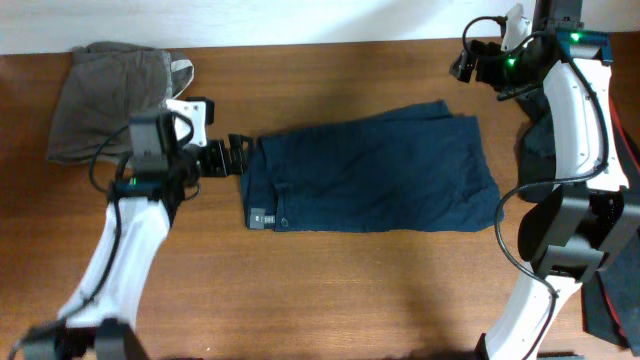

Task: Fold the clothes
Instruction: 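Reach the left gripper to the jeans' left waistband end and grasp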

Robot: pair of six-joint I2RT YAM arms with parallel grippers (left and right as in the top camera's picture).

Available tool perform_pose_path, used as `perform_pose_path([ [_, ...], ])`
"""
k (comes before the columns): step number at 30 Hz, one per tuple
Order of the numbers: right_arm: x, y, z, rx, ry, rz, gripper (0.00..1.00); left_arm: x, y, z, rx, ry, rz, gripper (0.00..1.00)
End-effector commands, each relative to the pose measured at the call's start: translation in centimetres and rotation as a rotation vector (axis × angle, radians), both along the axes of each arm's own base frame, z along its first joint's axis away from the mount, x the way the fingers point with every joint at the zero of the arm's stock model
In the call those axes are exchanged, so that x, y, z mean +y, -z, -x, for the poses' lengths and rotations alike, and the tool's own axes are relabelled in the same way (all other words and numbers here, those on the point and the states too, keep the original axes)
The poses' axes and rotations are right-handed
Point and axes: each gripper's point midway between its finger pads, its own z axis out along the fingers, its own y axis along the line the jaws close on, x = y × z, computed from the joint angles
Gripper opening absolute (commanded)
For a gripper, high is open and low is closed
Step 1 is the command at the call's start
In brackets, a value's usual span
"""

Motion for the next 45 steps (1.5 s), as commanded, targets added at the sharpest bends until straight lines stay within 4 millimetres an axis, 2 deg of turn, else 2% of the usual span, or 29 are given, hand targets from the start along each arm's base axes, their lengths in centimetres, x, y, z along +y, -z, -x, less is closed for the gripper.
perform_pose_path([
  [1,0.3,-0.9,-0.2,-0.021,-0.002,-0.011,0.99,0.6,1.3,-1.8,0.100,-0.054,0.003,0.99],
  [8,0.3,-0.9,-0.2,-0.021,-0.002,-0.011,0.99,0.6,6.8,-1.1,0.325,-0.176,0.096,0.99],
  [11,0.2,-0.9,-0.2,-0.020,0.000,-0.007,0.99,0.3,9.4,0.3,0.435,-0.178,0.095,0.99],
  [15,-0.3,-0.8,-0.2,-0.017,0.014,0.015,0.99,-1.0,12.1,1.8,0.558,-0.141,0.158,0.99],
  [19,-0.3,-0.8,-0.2,-0.017,0.014,0.015,0.99,-2.2,13.8,2.0,0.603,-0.100,0.224,0.99],
  [27,-0.6,-0.7,-0.2,-0.014,0.023,0.031,0.99,-3.0,15.7,1.7,0.626,-0.070,0.271,0.99],
  [30,-0.6,-0.7,-0.2,-0.014,0.023,0.031,0.99,-3.1,16.0,1.8,0.635,-0.070,0.271,0.99],
  [34,-0.6,-0.7,-0.2,-0.014,0.023,0.031,0.99,-4.3,16.0,2.1,0.638,-0.040,0.264,0.99],
  [38,-0.6,-0.6,-0.2,-0.013,0.022,0.031,0.99,-5.5,16.3,2.4,0.633,-0.020,0.215,0.99],
  [45,-0.5,-0.5,-0.1,-0.007,0.022,0.030,0.99,-5.9,17.1,2.2,0.612,-0.038,0.114,0.99],
])
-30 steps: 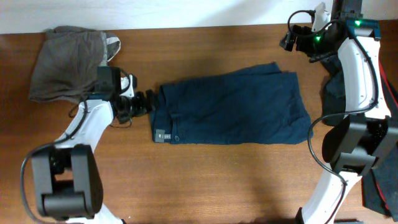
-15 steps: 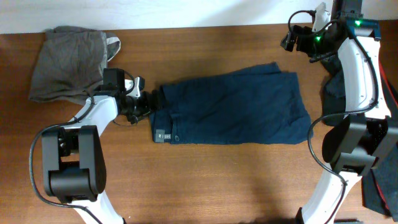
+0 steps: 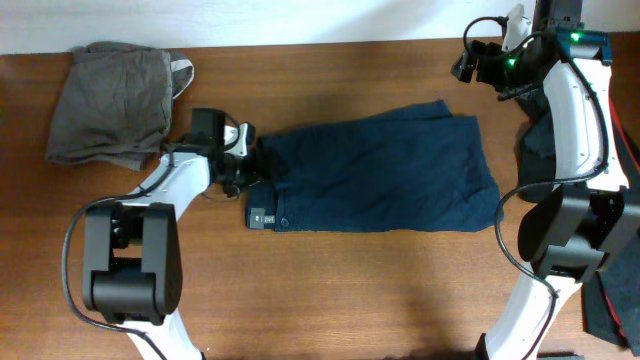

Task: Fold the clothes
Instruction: 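Reach the left gripper to the jeans' left waistband end and grasp, then lift the left end with the left gripper and fold it rightward over the jeans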

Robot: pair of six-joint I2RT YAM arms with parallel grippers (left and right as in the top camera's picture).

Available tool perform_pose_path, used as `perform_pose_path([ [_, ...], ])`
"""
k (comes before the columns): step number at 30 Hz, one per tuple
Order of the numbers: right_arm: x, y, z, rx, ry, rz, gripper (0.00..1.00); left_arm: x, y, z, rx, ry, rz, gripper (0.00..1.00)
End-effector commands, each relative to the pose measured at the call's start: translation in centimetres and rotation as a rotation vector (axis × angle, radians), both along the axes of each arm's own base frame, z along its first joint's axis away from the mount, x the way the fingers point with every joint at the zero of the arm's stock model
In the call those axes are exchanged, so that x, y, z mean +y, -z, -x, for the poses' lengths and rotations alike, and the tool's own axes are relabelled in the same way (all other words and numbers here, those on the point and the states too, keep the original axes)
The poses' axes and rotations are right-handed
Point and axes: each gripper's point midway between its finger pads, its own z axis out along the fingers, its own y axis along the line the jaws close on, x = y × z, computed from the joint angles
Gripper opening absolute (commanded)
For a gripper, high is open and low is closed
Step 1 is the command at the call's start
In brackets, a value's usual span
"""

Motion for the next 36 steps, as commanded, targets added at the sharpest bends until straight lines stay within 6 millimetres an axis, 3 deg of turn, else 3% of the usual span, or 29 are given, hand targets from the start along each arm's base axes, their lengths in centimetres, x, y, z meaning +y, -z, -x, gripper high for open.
perform_pose_path([
  [1,-0.2,-0.6,-0.2,-0.012,0.011,0.010,0.99,0.9,3.7,1.1,0.071,-0.026,-0.105,0.99],
  [3,-0.2,-0.6,-0.1,-0.008,0.011,0.009,0.99,1.1,3.6,0.6,0.048,-0.031,-0.114,0.94],
  [8,-0.1,-0.4,0.2,0.008,0.010,0.008,0.99,1.3,3.5,-0.2,0.012,-0.038,-0.125,0.66],
  [12,-0.1,-0.3,0.4,0.014,0.008,0.007,0.98,1.2,3.3,-0.6,-0.008,-0.038,-0.122,0.54],
  [16,-0.1,-0.3,0.4,0.016,0.009,0.007,0.99,1.2,3.2,-0.9,-0.031,-0.024,-0.125,0.12],
  [18,-0.1,-0.3,0.4,0.016,0.008,0.007,0.99,1.3,3.2,-1.1,-0.045,-0.014,-0.136,0.00],
  [23,-0.1,-0.3,0.5,0.019,0.009,0.006,0.99,2.4,3.5,-1.5,-0.063,-0.021,-0.209,0.00],
  [27,-0.1,-0.3,0.5,0.019,0.009,0.007,0.99,5.0,3.3,-1.9,-0.053,-0.045,-0.321,0.00],
  [30,-0.3,-0.2,0.5,0.022,0.014,0.016,0.99,7.9,2.6,-2.3,-0.030,-0.067,-0.439,0.00],
  [36,-0.4,-0.1,0.6,0.026,0.017,0.022,0.99,14.2,-1.0,-3.4,-0.005,-0.090,-0.637,0.00],
])
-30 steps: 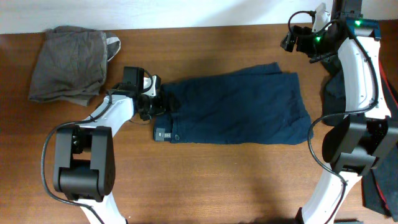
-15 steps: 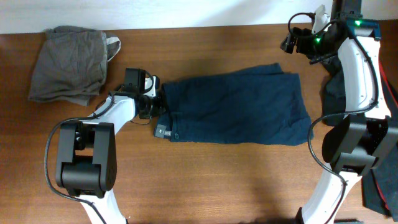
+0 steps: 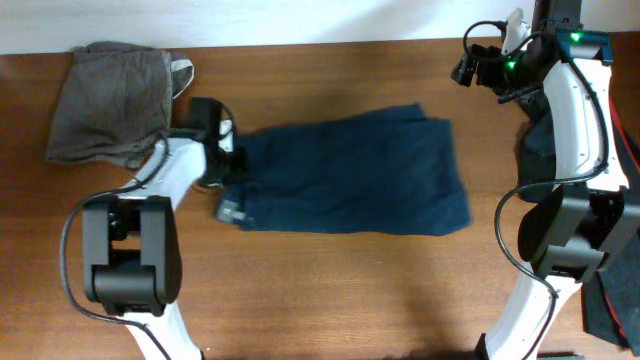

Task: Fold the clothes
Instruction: 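Lift the left end with the left gripper and fold it rightward over the jeans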

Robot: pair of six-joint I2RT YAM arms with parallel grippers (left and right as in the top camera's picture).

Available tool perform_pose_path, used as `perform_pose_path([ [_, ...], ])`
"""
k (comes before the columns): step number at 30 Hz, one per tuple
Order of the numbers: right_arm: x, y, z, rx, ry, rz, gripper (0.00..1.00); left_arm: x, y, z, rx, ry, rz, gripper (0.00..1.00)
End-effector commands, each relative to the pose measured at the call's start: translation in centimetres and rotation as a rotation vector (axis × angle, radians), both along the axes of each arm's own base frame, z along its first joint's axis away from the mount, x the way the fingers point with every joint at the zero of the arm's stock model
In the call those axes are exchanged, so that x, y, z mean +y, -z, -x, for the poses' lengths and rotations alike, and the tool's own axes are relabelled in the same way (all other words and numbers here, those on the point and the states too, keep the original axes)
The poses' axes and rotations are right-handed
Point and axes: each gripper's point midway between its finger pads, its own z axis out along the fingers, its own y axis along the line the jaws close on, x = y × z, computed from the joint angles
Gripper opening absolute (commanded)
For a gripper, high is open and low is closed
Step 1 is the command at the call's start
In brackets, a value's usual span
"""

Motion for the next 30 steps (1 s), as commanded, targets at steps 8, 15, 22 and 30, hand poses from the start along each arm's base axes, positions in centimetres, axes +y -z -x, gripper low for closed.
perform_pose_path([
  [8,-0.2,-0.6,-0.2,-0.013,0.009,0.015,0.99,9.0,-8.4,-3.5,-0.052,-0.046,-0.265,0.00],
  [15,0.8,-0.4,-0.3,-0.010,-0.010,0.015,0.99,6.9,-14.7,-5.0,-0.126,-0.007,-0.273,0.00],
  [22,2.7,1.4,-0.1,0.030,-0.046,0.012,0.99,1.3,-16.7,-5.8,-0.191,0.084,-0.246,0.00],
  [30,3.1,2.8,0.2,0.057,-0.051,0.011,0.99,-6.3,-16.9,-5.2,-0.225,0.144,-0.191,0.00],
])
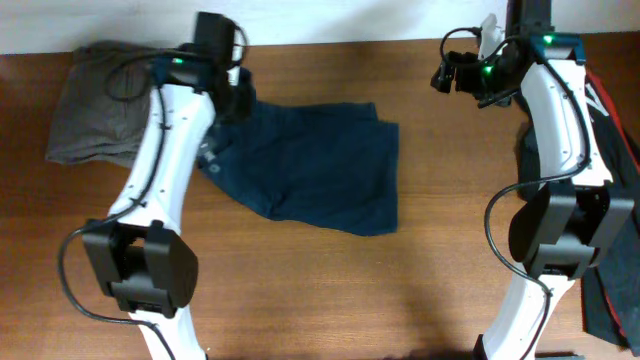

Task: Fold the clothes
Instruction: 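Lift the left end with the left gripper and fold it rightward over the jeans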

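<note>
Dark blue shorts (315,170) lie skewed on the table's middle, their waistband end drawn up toward the far left. My left gripper (237,98) sits at that waistband corner, shut on the cloth, with the left arm stretched far across the table. A folded grey garment (90,105) lies at the far left, partly hidden behind the left arm. Over bare wood at the far right hovers my right gripper (447,75), holding nothing that I can see; its jaws are too small to read.
A heap of dark clothes (610,120) with a red edge lies at the right rim behind the right arm. The table's back edge (330,42) meets a white wall. Bare wood (330,290) fills the front.
My left gripper moved from the shorts' left end to the far side of the table, taking the waistband with it. The shorts shifted left and turned askew. The right gripper shifted slightly left.
The shorts first lay flat in the middle, my left gripper just left of the waistband. Then the gripper was on the waistband. Later the shorts had shifted left. Now they lie further left and skewed, the waistband near the back edge.
</note>
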Robot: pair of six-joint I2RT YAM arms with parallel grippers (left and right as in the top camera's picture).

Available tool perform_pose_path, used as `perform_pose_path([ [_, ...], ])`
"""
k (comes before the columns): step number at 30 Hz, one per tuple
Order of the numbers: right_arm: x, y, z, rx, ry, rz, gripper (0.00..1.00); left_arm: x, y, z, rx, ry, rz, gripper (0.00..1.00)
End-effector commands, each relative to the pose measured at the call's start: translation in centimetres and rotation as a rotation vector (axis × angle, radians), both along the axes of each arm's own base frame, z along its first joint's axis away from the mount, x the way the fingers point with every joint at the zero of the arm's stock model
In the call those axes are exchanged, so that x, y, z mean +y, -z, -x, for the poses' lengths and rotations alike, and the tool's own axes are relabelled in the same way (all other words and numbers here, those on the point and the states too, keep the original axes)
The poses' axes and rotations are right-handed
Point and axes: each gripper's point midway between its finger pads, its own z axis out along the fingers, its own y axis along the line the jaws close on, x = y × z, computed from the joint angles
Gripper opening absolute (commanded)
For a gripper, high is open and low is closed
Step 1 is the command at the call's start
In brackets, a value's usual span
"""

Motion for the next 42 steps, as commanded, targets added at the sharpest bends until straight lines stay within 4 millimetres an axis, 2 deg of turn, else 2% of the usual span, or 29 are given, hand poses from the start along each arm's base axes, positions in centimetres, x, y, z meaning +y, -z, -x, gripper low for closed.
perform_pose_path([
  [1,-0.2,1.1,0.1,0.027,0.012,0.006,0.99,-3.2,-0.5,0.0,-0.027,-0.006,0.040,0.00],
  [7,-0.2,1.5,0.3,0.040,0.012,0.004,0.99,-7.1,-0.6,0.8,-0.033,0.031,0.068,0.00],
  [10,-0.2,2.1,0.3,0.058,0.020,0.000,1.00,-7.8,-0.9,1.0,-0.050,0.044,0.036,0.00],
  [13,-0.5,3.2,0.5,0.088,0.031,0.015,0.99,-5.1,-2.4,0.3,-0.118,-0.060,-0.093,0.00],
  [14,-0.9,3.8,0.6,0.104,0.039,0.034,0.99,-2.8,-3.6,0.1,-0.149,-0.126,-0.170,0.00],
  [15,-1.1,3.9,0.7,0.113,0.043,0.041,0.99,-1.6,-4.3,0.1,-0.156,-0.154,-0.204,0.00],
  [18,-1.1,4.1,0.8,0.121,0.043,0.042,0.99,2.0,-5.8,0.6,-0.140,-0.240,-0.227,0.00],
  [19,-1.1,4.1,0.8,0.121,0.043,0.042,0.99,4.1,-6.2,1.0,-0.117,-0.277,-0.239,0.00],
  [23,-1.0,4.1,0.8,0.122,0.042,0.041,1.00,9.0,-6.1,2.4,-0.044,-0.370,-0.262,0.00],
  [25,-1.0,4.1,0.8,0.121,0.041,0.041,1.00,10.5,-5.8,3.0,-0.015,-0.398,-0.267,0.00],
  [28,-1.0,4.1,0.8,0.119,0.042,0.042,1.00,11.5,-5.8,3.2,-0.003,-0.415,-0.272,0.00],
  [32,-1.0,4.1,0.8,0.118,0.040,0.038,1.00,10.5,-5.9,2.5,-0.029,-0.399,-0.251,0.00],
  [36,-0.9,4.1,0.8,0.119,0.040,0.038,1.00,8.0,-5.6,1.2,-0.058,-0.341,-0.184,0.00],
  [42,-0.9,4.1,0.9,0.123,0.039,0.037,1.00,4.7,-3.2,-1.0,-0.053,-0.279,-0.075,0.00],
])
